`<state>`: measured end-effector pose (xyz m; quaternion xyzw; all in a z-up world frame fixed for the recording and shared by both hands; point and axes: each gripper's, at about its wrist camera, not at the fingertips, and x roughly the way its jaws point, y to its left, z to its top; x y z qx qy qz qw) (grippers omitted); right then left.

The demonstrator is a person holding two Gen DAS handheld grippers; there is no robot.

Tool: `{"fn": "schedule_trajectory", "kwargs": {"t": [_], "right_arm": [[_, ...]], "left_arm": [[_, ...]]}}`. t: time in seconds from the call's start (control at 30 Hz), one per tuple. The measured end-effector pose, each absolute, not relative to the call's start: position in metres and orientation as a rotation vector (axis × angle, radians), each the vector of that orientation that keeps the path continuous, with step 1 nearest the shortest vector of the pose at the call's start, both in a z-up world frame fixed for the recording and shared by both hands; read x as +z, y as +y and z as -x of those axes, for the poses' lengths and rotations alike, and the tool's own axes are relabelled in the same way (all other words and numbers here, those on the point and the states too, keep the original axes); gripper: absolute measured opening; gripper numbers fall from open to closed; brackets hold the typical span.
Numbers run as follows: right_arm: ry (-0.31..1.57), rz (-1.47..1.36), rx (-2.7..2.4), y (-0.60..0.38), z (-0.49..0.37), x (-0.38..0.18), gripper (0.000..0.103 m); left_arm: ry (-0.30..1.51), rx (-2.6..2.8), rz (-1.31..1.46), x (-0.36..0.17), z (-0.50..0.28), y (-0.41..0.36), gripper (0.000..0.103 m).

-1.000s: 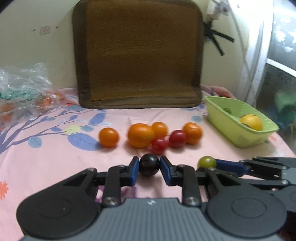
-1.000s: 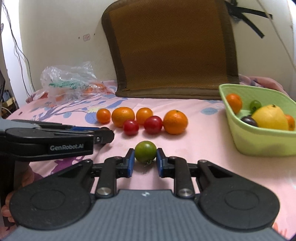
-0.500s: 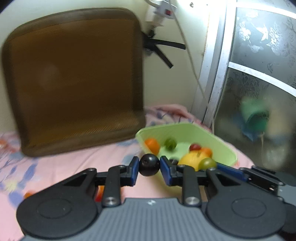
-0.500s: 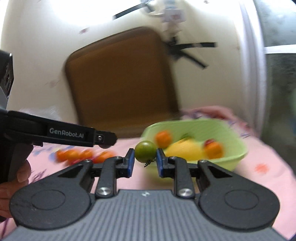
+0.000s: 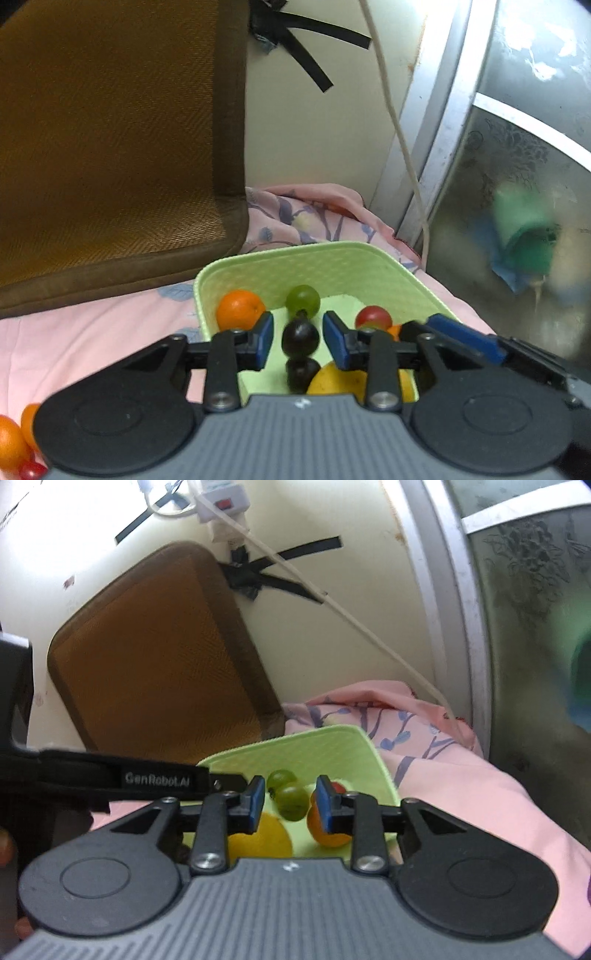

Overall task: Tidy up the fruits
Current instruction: 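Carry both tomatoes into the green basket and open both tools, then move both tools back toward the orange tomatoes and tangerines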

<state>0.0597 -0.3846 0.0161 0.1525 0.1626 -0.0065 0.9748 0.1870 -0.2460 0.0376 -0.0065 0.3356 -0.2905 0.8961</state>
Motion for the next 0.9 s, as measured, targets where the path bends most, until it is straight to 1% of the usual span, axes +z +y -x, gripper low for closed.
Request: {"fn": "schedule_trajectory", "kwargs": {"t": [0.17,0.33,0.43,0.57,0.73,0.8,0.9], "right_arm": [[0.286,-0.357,-0.051,-0.396,-0.049,0.019,0.033],[0.255,-0.397,-0.096,-0.408,-0.037,0.017,0.033],[0.225,-0.408,-0.104,-0.407,-0.028,0.019,0.033],[0.196,-0.404,-0.056,-0.391,-0.014,0.025,0.033],[0.245,-0.304,0.110,-0.334,-0.006,0.031,0.033],[0.294,-0.247,0.191,-0.303,-0.010,0.030,0.033],[0.356,-0.131,0.294,-0.257,-0.022,0.027,0.033]], "left_arm": [[0.645,-0.568,0.056,0.059,-0.179,-0.204,0.034],[0.576,-0.454,0.104,0.079,-0.162,-0.115,0.034],[0.563,-0.349,0.122,0.076,-0.153,-0.056,0.034],[0.590,-0.229,0.106,0.055,-0.144,0.000,0.034],[0.652,-0.221,0.154,0.027,-0.150,0.020,0.035],[0.669,-0.236,0.199,0.019,-0.158,0.020,0.043],[0.672,-0.260,0.227,0.013,-0.166,0.014,0.043]]}}
